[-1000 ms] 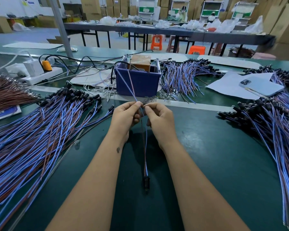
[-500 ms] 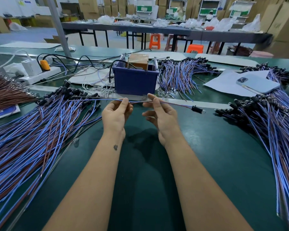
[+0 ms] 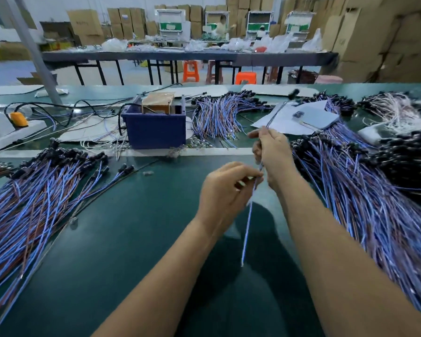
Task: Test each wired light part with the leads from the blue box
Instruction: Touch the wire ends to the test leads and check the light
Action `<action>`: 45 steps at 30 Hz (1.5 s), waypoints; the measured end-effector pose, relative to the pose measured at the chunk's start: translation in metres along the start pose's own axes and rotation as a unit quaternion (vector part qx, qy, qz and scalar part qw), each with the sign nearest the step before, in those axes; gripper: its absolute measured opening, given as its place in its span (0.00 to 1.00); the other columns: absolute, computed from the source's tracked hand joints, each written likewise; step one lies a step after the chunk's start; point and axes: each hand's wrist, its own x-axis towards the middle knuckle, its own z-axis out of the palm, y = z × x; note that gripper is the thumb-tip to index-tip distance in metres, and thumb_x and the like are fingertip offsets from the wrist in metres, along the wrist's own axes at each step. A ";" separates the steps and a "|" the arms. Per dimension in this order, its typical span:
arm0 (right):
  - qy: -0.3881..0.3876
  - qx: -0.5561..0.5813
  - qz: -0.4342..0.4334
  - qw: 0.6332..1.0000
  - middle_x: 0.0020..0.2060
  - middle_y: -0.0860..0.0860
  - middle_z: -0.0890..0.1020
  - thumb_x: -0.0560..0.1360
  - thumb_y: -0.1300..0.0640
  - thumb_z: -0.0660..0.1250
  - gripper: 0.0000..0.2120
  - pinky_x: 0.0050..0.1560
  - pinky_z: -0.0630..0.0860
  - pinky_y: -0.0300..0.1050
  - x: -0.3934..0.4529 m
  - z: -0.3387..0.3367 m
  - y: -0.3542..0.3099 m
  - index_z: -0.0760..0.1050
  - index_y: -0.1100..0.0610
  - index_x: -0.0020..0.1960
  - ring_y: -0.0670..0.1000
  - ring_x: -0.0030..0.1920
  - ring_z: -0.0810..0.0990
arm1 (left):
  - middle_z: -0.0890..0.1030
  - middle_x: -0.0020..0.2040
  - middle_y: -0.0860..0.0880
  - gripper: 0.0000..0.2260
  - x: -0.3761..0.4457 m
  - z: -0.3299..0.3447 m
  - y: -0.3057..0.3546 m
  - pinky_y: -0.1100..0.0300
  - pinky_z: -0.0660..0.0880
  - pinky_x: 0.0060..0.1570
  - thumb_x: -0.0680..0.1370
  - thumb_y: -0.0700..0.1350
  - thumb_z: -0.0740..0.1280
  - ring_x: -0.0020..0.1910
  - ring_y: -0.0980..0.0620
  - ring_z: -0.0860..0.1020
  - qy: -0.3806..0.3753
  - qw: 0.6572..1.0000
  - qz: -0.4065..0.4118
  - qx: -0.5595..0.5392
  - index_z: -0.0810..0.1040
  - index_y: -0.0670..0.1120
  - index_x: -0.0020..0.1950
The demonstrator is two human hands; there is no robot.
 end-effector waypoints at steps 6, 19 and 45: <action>0.051 -0.369 -0.048 0.927 0.26 0.51 0.73 0.80 0.54 0.60 0.16 0.32 0.63 0.43 0.015 -0.098 -0.023 0.79 0.60 0.39 0.50 0.29 0.69 | 0.84 0.55 0.50 0.15 -0.003 0.062 0.037 0.62 0.78 0.49 0.75 0.32 0.67 0.50 0.54 0.82 -0.159 0.987 -0.021 -0.017 0.84 0.47 0.57; 0.140 -0.583 -0.103 0.794 0.59 0.59 0.70 0.76 0.58 0.61 0.16 0.61 0.65 0.52 -0.011 -0.060 0.015 0.73 0.57 0.63 0.60 0.60 0.67 | 0.84 0.45 0.55 0.14 -0.017 0.024 0.000 0.57 0.77 0.53 0.75 0.36 0.64 0.47 0.59 0.81 -0.187 0.961 -0.204 0.016 0.84 0.49 0.51; -0.193 -0.377 -0.159 0.892 0.51 0.52 0.75 0.78 0.58 0.62 0.10 0.59 0.69 0.46 -0.048 0.142 0.077 0.78 0.55 0.57 0.53 0.55 0.72 | 0.77 0.56 0.42 0.08 -0.008 -0.179 -0.106 0.56 0.67 0.42 0.80 0.42 0.63 0.47 0.44 0.76 0.150 0.827 -0.371 0.396 0.81 0.45 0.56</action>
